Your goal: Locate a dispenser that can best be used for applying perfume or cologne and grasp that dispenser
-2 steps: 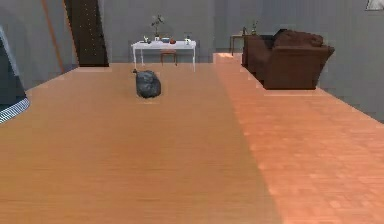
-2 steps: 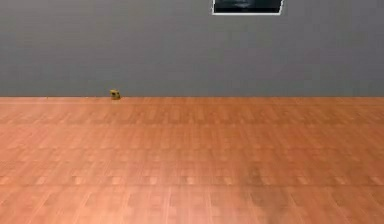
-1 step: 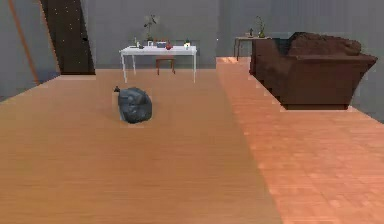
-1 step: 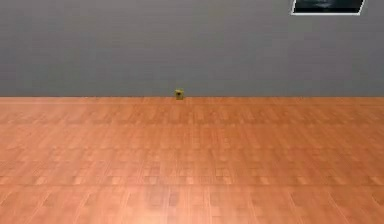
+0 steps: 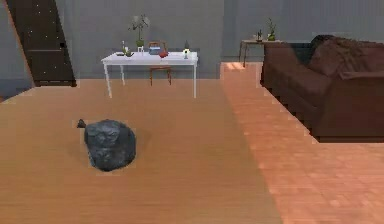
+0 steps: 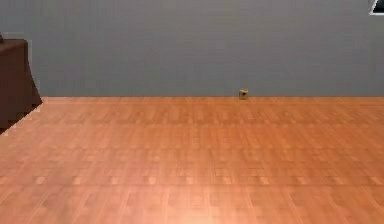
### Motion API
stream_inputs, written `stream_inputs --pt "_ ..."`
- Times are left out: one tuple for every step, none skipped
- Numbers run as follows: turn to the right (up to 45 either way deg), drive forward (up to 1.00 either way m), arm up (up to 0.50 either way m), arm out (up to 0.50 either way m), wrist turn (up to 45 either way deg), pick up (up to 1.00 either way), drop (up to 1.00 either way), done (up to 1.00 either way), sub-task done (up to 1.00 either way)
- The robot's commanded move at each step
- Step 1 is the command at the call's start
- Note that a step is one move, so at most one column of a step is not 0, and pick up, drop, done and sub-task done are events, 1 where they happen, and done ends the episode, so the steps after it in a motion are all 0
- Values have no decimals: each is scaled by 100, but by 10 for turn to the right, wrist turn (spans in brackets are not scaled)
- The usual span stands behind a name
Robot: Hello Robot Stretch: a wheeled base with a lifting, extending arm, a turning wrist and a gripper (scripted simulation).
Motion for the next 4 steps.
stream_inputs --pt "0 100 0 0 0 0 0 0 0" --pt "-30 0 0 0 0 0 0 0 0" --pt "0 100 0 0 0 0 0 0 0" --pt "-30 0 0 0 0 0 0 0 0"
